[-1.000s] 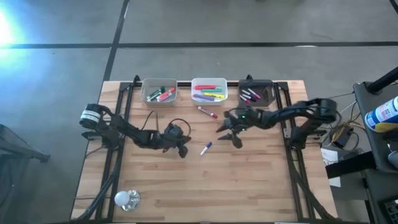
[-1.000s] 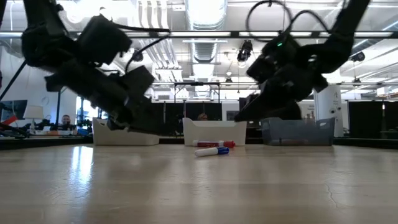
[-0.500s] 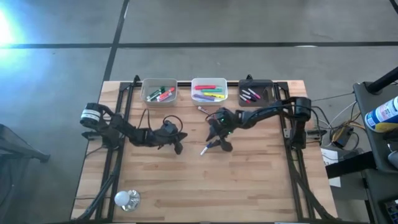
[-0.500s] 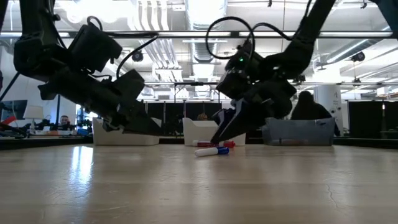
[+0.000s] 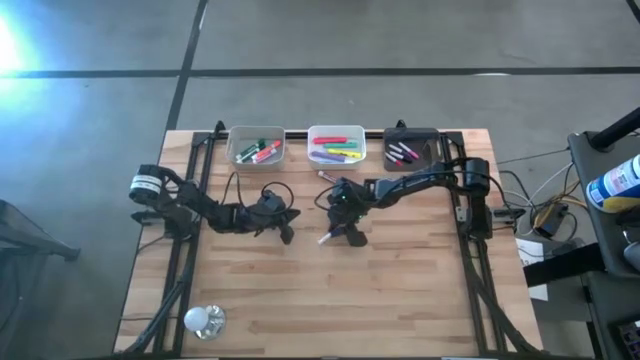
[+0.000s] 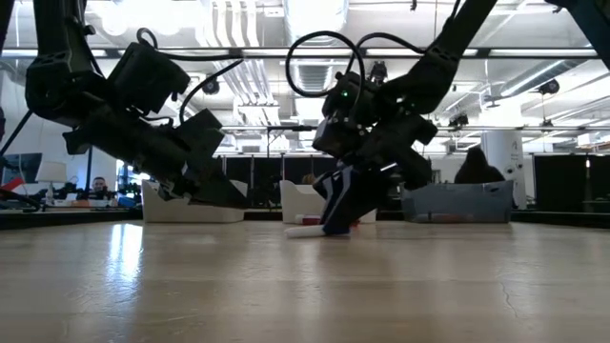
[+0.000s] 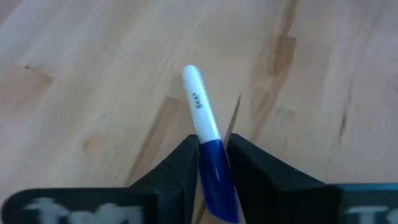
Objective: Pick & Place Markers
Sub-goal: Put the blue pen into the black bin
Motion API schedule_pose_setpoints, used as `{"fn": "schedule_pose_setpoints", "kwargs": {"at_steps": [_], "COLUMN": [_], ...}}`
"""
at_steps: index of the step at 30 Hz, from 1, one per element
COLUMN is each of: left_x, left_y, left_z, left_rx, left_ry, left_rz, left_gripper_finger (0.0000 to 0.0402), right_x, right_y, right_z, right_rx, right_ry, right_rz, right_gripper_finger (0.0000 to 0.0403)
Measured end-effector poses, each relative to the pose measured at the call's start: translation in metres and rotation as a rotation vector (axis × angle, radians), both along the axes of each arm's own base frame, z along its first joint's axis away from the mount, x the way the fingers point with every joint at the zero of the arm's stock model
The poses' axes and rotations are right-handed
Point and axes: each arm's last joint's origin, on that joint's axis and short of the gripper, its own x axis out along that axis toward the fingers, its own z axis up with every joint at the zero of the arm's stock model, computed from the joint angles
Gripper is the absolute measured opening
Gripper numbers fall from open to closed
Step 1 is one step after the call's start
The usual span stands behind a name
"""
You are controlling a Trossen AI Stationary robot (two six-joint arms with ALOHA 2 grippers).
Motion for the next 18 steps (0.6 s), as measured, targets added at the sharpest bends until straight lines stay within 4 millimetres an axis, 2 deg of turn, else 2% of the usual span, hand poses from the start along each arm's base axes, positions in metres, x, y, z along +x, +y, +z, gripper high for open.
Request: {"fn": "schedule_pose_setpoints", "kwargs": {"at_steps": [7,18], "left_x": [0.0,0.0], "left_y": [0.0,0.0], "left_z": [0.0,0.001], "left_rx": [0.004,-0.018], "left_ry": [0.002,-0.017], "left_rz": [0.003,0.014], "left_gripper_finger": [0.0002,0.0003], "right_x": [-0.006,-0.029], "right_y": [0.0,-0.001], "right_z": [0.014,0.052], "right_rx": [-0.001,-0.083], "right_ry": [0.037,0.114], "right_rz": [-0.089,-0.249], "right_gripper_finger": [0.0049,0.0053]}}
